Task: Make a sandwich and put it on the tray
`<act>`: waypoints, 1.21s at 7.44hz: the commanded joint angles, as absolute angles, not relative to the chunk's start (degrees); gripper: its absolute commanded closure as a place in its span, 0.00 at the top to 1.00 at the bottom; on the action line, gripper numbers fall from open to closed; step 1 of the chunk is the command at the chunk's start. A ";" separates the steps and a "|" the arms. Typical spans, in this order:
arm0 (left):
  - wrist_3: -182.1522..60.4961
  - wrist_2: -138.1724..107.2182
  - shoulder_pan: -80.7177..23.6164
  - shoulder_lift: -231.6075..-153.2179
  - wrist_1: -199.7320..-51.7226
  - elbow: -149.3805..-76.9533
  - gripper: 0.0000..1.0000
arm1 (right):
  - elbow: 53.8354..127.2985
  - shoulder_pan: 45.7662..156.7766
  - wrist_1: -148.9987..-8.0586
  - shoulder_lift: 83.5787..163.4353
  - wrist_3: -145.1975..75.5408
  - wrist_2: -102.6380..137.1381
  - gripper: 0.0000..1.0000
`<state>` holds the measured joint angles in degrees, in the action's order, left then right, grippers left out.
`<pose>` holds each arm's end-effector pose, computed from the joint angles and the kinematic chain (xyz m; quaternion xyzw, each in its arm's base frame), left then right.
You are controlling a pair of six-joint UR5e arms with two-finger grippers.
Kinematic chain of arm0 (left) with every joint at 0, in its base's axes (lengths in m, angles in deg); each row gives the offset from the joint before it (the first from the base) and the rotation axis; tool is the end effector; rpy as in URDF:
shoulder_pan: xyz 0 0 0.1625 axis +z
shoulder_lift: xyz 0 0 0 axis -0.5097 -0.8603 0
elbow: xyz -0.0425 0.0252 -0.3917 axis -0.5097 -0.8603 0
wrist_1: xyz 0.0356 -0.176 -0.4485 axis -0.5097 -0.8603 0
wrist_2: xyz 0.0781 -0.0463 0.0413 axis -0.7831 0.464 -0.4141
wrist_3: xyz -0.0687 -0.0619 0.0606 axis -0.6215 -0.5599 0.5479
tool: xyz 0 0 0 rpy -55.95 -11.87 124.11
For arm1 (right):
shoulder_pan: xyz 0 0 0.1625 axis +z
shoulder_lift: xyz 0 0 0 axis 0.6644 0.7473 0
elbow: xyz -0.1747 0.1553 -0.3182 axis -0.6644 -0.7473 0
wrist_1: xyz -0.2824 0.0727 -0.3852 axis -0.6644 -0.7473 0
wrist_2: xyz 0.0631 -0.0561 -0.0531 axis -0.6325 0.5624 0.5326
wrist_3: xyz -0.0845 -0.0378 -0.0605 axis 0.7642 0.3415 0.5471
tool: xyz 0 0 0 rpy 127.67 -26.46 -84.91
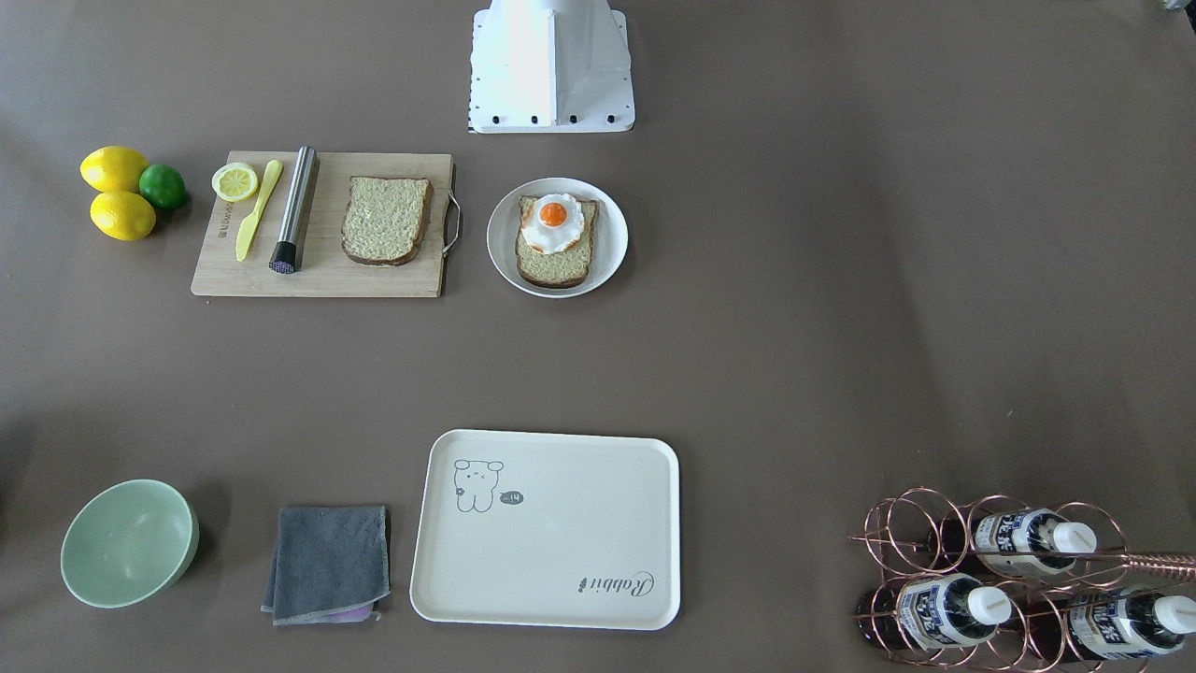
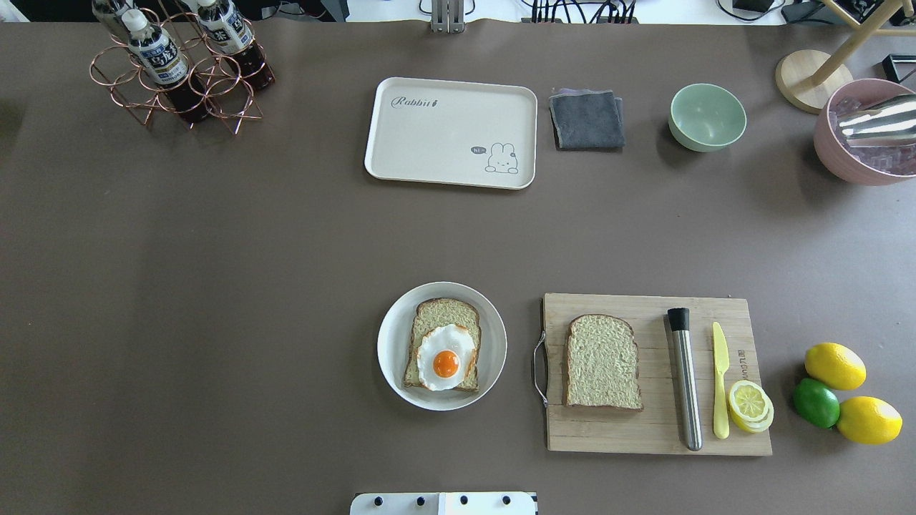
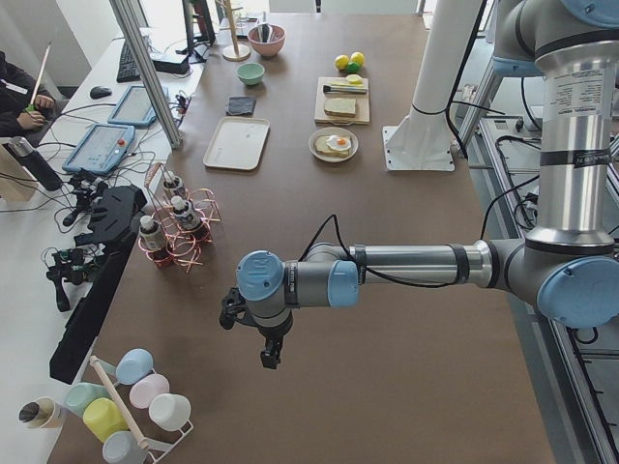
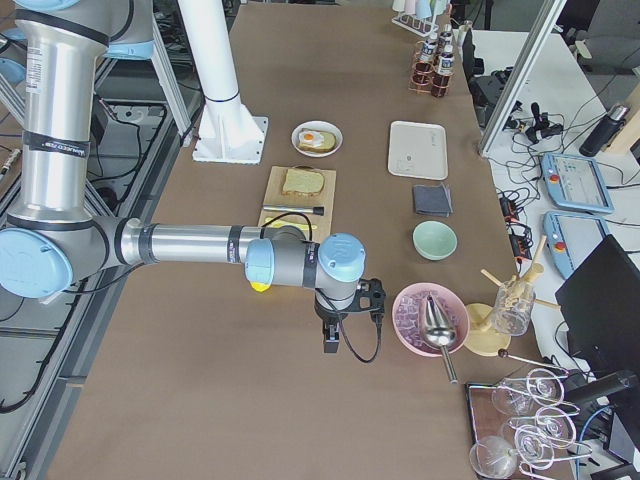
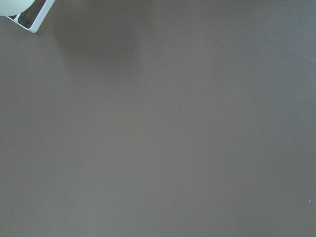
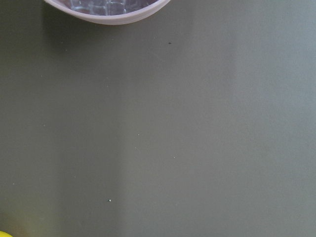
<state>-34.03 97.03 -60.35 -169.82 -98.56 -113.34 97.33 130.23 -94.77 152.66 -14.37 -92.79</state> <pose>-0.0658 -0.5383 0.6560 0.0206 0.3749 0.0805 0.9233 0.0455 -0.5006 0.6314 -0.0103 -0.3673 -0.0362 0.9294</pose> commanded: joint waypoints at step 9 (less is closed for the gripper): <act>-33.97 97.90 -61.37 -168.95 -109.11 -113.34 0.98 | 98.98 130.23 -94.68 152.40 -14.02 -92.62 1.00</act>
<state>-33.98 97.31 -61.12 -168.87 -108.48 -113.00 97.24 130.20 -94.75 152.59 -14.33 -92.80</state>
